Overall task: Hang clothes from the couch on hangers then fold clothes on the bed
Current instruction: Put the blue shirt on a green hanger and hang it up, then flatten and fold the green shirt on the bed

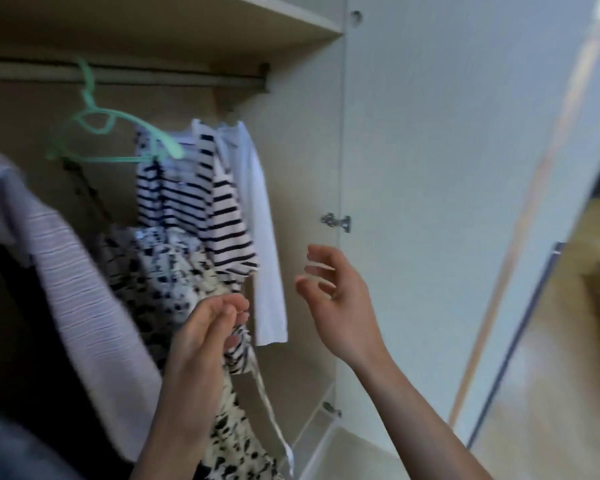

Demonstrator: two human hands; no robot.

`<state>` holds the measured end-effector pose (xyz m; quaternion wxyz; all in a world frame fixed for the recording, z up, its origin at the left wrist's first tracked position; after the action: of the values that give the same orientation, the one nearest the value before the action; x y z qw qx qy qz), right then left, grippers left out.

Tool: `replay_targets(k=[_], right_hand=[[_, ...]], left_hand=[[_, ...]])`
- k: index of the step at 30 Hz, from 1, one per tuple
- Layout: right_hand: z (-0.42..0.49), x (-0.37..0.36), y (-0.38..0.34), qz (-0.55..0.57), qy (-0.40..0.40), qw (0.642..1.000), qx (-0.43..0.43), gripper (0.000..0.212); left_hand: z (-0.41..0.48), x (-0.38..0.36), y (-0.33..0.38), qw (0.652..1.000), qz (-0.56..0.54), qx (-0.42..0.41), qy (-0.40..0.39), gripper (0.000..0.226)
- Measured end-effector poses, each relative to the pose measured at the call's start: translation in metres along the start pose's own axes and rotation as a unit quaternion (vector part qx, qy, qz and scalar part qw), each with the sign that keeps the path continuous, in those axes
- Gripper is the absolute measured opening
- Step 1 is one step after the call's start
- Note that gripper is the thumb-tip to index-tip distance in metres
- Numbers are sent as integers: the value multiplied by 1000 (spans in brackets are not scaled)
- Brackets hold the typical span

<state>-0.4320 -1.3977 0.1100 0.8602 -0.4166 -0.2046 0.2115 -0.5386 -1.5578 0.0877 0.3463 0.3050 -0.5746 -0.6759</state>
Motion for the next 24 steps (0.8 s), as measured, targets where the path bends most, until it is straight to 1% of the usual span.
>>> replay_targets(k=[1,5,8,13,15,17,19,22,24], right_hand=[[-9,28,6,-8,21,1000,-15,46],[-52,144,23,-28,107,992,-57,35],[-94,242,30,-48,171,982,-69,33],[-178,406,31,-102,281,950,-91,42],[-204,449,31,-116,296,943,-99,36],[-244,503,33,-132,320,931,-117,34],[-277,551,33,-153,338,920,-128,34],[-318,615,33,-184,377,895,-151,38],[-344,664,28,-206,409,875,-157,41]], left_hand=[[-5,-25,0,1000,-1,-1,-22,18],[-42,-131,-1,994,-20,-3,-111,31],[-86,-214,-6,984,-38,9,-172,37],[-174,-352,-15,959,-50,28,-276,37],[-200,-391,-18,949,-59,37,-307,39],[-242,-445,-23,935,-57,44,-347,42],[-281,-496,-26,919,-54,47,-387,47],[-326,-562,-26,899,-50,50,-431,45],[-356,-611,-26,882,-48,56,-466,50]])
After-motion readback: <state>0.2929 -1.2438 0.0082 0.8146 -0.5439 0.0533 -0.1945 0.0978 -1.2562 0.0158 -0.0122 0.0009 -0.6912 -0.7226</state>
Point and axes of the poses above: each hand's wrist, its own z-axis towards the middle knuckle, its own x-axis out of the back of the hand, y = z × x, the point moved 6 cm from there along z, towards the middle knuckle, and after that the axes turned 9 degrees about x, right-handed, at the moved point
